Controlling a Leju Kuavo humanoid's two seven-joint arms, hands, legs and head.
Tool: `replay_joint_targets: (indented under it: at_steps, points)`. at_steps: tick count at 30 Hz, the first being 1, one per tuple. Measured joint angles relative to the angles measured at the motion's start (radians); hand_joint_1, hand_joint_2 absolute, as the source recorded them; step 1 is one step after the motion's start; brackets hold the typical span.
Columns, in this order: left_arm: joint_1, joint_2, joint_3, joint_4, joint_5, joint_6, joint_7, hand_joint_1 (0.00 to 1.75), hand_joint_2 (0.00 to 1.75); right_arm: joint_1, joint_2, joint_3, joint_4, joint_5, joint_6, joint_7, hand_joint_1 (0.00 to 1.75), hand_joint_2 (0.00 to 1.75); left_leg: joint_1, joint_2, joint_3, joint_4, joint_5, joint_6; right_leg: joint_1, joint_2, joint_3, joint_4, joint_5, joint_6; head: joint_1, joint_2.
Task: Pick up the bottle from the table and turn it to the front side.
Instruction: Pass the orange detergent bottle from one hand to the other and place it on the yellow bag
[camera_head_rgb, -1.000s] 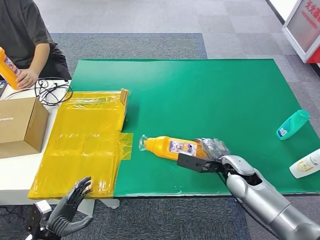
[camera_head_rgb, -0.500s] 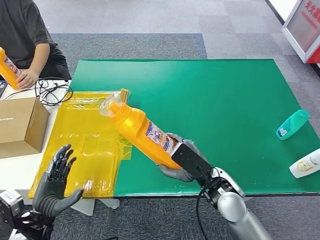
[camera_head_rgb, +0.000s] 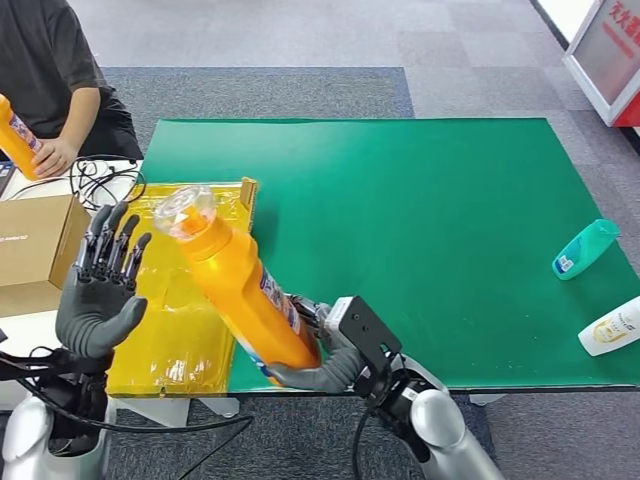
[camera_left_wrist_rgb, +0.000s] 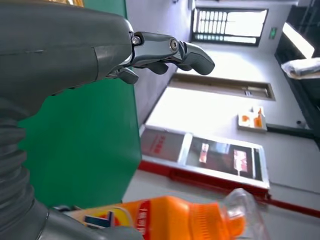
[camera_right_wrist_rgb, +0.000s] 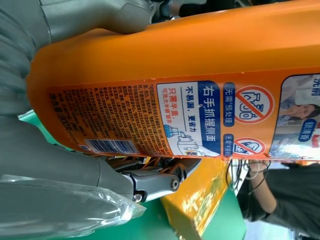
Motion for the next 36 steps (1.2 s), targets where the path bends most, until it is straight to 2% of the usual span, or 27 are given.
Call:
replay_joint_targets:
  at_steps: [2, 7, 14, 19, 27, 31, 36]
  points:
    - [-0.026, 0.003, -0.022, 0.004, 0.081, -0.018, 0.053, 0.00, 1.75, -0.003, 0.002, 0.022, 0.020, 0.021, -0.019, -0.029, 1.75, 1.75, 0.000, 0.000, 0.000, 0.000, 0.000, 0.000, 0.000, 0.000, 0.000, 0.000, 0.000, 0.000, 0.000, 0.000]
    - [-0.058, 0.017, -0.126, 0.021, 0.261, -0.038, 0.169, 0.00, 1.75, -0.021, 0.005, 0.070, 0.076, 0.175, -0.100, -0.099, 1.75, 1.75, 0.000, 0.000, 0.000, 0.000, 0.000, 0.000, 0.000, 0.000, 0.000, 0.000, 0.000, 0.000, 0.000, 0.000]
    - [-0.063, 0.055, -0.230, 0.050, 0.345, -0.036, 0.226, 0.00, 1.75, -0.044, 0.006, 0.107, 0.113, 0.316, -0.169, -0.137, 1.75, 1.75, 0.000, 0.000, 0.000, 0.000, 0.000, 0.000, 0.000, 0.000, 0.000, 0.000, 0.000, 0.000, 0.000, 0.000]
    - [-0.057, 0.104, -0.308, 0.064, 0.393, -0.010, 0.258, 0.00, 1.75, -0.058, 0.008, 0.124, 0.130, 0.441, -0.227, -0.158, 1.75, 1.75, 0.000, 0.000, 0.000, 0.000, 0.000, 0.000, 0.000, 0.000, 0.000, 0.000, 0.000, 0.000, 0.000, 0.000]
    - [-0.054, 0.152, -0.366, 0.065, 0.398, 0.035, 0.275, 0.00, 1.75, -0.058, 0.008, 0.135, 0.142, 0.492, -0.261, -0.159, 1.75, 1.75, 0.000, 0.000, -0.001, 0.000, 0.000, 0.000, 0.000, 0.000, 0.000, 0.000, 0.000, 0.000, 0.000, 0.000]
    - [-0.039, 0.169, -0.387, 0.065, 0.332, 0.082, 0.291, 1.75, 1.75, -0.069, 0.011, 0.133, 0.138, 0.532, -0.290, -0.156, 1.75, 1.75, 0.000, 0.000, 0.000, 0.000, 0.000, 0.000, 0.000, 0.000, 0.000, 0.000, 0.000, 0.000, 0.000, 0.000]
    - [-0.049, 0.180, -0.414, 0.056, 0.124, 0.146, 0.311, 1.75, 1.75, -0.057, 0.013, 0.128, 0.138, 0.547, -0.303, -0.159, 1.75, 1.75, 0.000, 0.000, 0.000, 0.000, 0.000, 0.000, 0.000, 0.000, 0.000, 0.000, 0.000, 0.000, 0.000, 0.000]
